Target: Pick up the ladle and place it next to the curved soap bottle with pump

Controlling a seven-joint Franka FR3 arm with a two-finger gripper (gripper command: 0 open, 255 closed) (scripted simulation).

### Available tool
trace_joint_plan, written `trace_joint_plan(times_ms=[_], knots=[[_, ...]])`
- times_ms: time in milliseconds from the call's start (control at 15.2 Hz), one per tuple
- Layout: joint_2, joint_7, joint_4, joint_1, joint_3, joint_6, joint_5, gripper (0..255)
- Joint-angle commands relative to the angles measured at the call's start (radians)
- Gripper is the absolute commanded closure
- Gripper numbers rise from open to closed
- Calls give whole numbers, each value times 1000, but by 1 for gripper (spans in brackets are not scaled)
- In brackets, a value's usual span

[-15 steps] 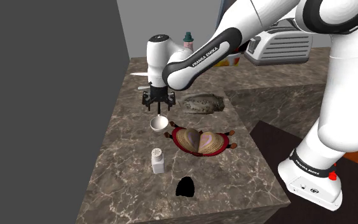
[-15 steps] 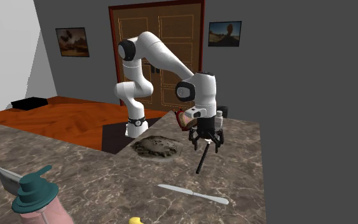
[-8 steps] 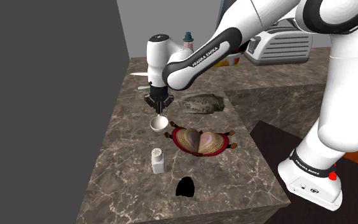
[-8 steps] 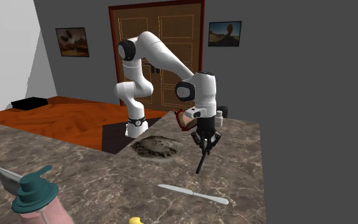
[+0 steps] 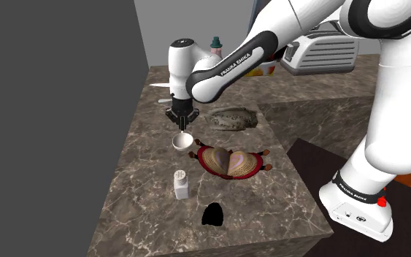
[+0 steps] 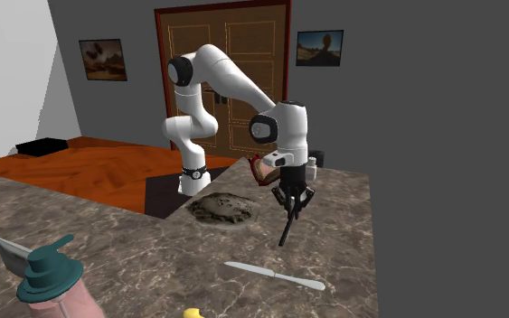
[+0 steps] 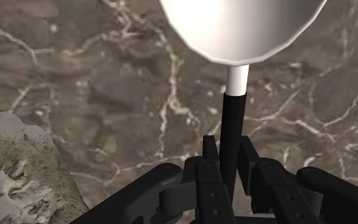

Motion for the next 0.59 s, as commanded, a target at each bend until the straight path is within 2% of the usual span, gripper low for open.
trace_joint_plan(times_ms=[0, 528], knots=[[-11, -7, 5, -3, 5, -16, 10, 255], [-65, -41, 45, -17, 24, -102, 54, 255]])
